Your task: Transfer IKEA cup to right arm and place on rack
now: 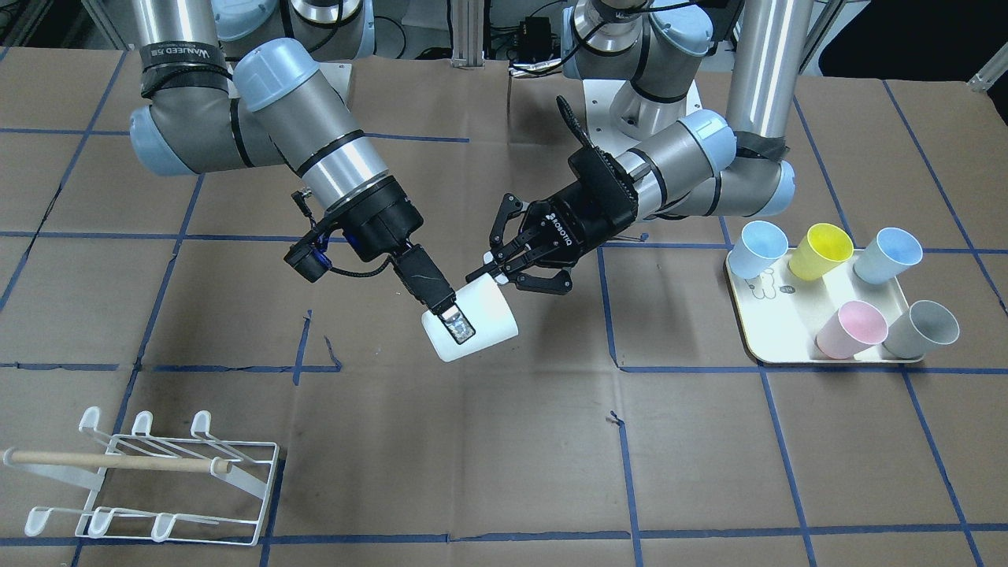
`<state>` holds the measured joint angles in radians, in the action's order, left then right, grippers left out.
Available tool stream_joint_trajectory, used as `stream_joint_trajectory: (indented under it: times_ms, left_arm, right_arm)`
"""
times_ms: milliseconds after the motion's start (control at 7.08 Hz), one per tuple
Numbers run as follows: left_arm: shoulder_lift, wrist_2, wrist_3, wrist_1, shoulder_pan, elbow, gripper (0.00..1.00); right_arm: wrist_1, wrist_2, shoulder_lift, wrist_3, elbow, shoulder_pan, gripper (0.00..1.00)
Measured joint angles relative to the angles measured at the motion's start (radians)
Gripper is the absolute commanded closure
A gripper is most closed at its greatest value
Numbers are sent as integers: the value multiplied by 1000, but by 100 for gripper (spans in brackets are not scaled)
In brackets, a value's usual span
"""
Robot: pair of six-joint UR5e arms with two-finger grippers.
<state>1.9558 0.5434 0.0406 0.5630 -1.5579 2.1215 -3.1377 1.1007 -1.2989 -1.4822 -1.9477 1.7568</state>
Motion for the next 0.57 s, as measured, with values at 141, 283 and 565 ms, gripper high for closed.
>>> stream_joint_trajectory:
  times_ms: [141, 283, 565]
  left_arm:
    - [0, 0, -2, 0, 0, 0, 93]
    - [1, 0, -3, 0, 0, 0, 93]
    - [0, 1, -7, 0, 0, -1, 85]
  right_arm:
    - [3, 1, 4, 0, 1, 0, 14]
    - [6, 2, 4, 2, 1, 0, 23]
    - [8, 3, 4, 9, 1, 0, 45]
